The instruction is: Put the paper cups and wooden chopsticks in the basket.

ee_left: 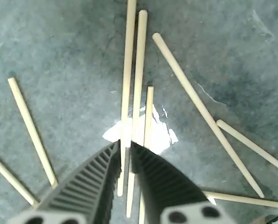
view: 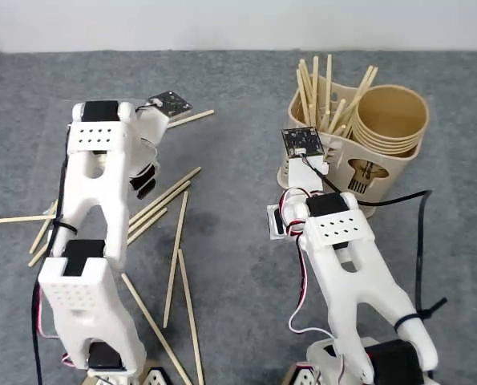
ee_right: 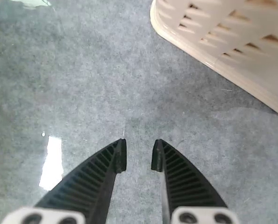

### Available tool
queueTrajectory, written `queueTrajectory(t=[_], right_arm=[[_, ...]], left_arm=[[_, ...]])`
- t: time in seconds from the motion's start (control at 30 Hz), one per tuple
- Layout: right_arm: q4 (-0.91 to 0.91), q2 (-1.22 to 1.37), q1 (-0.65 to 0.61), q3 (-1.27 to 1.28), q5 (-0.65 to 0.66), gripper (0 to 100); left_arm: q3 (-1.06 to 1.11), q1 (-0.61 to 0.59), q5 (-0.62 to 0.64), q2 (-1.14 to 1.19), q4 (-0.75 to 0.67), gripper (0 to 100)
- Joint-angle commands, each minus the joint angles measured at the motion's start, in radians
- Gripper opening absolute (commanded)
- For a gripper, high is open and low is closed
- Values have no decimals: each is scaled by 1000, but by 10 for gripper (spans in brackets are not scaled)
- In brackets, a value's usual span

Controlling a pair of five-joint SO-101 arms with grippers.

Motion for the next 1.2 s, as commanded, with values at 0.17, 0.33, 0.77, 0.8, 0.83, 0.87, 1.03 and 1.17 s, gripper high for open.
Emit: queueTrajectory(t=[0.17,0.33,0.77,0.8,0.83,0.87,1.03,1.17], right_arm=[[12,-44,12,-5,11,106],[10,-44,12,-5,11,107],[8,-44,12,-5,11,107],[8,-44,12,-5,11,107],[8,-44,12,-5,11,107],[10,-44,12,-5,11,107],[10,-44,12,-5,11,107],[10,-44,12,-5,11,107]], left_arm=[[-4,-20,11,130,-173,188],[-10,-20,14,213,-276,188],[-28,52,6,315,-190,46],[-28,64,-8,321,-181,13],[-28,77,-29,325,-166,10],[-28,86,-43,327,-146,14],[-35,121,-49,313,-98,11],[-82,123,-34,250,-40,11]])
